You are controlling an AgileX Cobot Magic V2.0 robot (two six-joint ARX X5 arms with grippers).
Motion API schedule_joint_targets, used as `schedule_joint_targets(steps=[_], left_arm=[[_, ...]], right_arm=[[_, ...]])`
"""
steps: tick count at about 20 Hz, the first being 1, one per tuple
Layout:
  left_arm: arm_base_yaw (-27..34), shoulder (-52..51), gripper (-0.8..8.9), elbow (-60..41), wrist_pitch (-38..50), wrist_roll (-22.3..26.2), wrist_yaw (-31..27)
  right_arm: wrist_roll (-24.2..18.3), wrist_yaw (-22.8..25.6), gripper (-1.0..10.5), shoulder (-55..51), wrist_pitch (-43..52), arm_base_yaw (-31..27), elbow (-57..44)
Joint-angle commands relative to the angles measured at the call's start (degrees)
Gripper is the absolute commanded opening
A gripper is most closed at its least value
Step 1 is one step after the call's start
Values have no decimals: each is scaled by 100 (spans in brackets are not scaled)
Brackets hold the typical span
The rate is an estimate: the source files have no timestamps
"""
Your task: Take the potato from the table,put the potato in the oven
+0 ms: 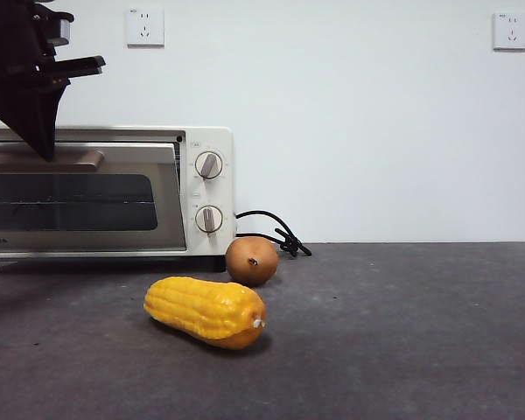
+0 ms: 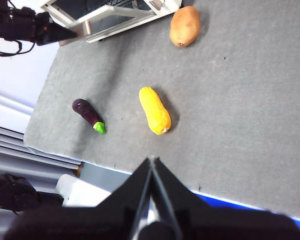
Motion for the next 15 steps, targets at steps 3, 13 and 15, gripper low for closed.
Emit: schedule_joint_targets(steps=[3, 13, 15], left_arm=[[7, 264, -6, -162, 31, 74, -269], [7, 271, -6, -564, -190, 358, -286], [7, 271, -6, -643, -216, 413, -286]], right_arm=[[-129, 4, 3, -20, 24, 4, 7], [-146, 4, 3, -20, 2, 4, 7], [-144, 4, 3, -20, 0, 4, 7]])
